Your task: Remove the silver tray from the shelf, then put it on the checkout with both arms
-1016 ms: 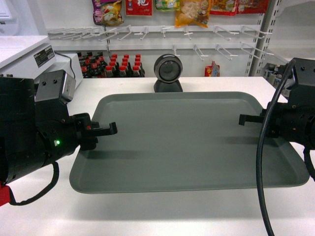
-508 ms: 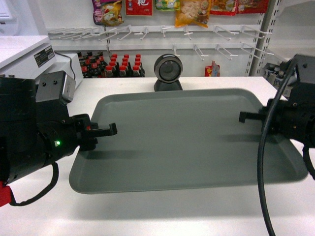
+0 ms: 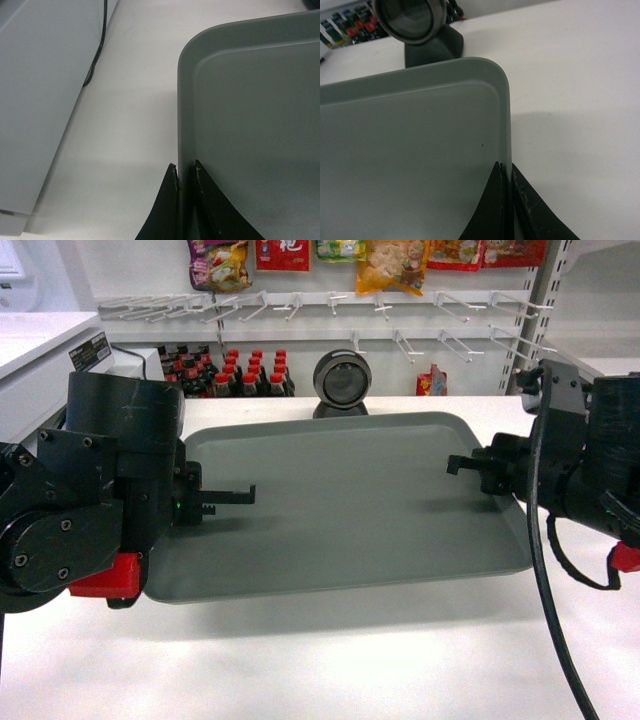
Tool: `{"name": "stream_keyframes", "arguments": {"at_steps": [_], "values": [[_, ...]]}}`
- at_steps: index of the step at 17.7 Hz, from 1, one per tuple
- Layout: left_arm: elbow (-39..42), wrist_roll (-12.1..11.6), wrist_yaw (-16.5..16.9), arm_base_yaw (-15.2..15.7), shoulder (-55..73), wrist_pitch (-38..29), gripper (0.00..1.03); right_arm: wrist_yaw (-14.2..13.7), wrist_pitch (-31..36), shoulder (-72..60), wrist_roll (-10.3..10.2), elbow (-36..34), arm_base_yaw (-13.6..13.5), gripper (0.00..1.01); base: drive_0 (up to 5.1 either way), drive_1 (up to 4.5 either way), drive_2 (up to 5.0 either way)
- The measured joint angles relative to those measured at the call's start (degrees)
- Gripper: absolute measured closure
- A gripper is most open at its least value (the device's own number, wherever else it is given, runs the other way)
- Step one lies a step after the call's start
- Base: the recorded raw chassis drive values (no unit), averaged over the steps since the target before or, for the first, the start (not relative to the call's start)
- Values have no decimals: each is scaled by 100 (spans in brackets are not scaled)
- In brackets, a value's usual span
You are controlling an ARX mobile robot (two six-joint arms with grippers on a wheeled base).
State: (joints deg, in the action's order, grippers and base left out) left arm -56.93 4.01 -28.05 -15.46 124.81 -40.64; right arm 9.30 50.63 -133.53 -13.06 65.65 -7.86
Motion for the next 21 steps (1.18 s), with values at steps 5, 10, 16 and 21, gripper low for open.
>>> {"name": "stream_keyframes", "arguments": {"at_steps": [5, 10, 16, 21], "values": [[-590, -356, 345, 264, 540, -105, 99, -269, -1515, -494, 20, 1058, -46, 99, 0, 0, 0], [-656, -450, 507, 269, 708, -96, 100, -461, -1974, -702, -48, 1217, -46, 99, 0, 0, 0], [-616, -437, 627, 232, 750, -133, 100, -695, -2129, -715, -42, 1215, -83, 99, 0, 0, 0], [-597, -404, 660, 236, 769, -96, 96, -715, -2151, -715, -35, 1215, -83, 99, 0, 0, 0]]}}
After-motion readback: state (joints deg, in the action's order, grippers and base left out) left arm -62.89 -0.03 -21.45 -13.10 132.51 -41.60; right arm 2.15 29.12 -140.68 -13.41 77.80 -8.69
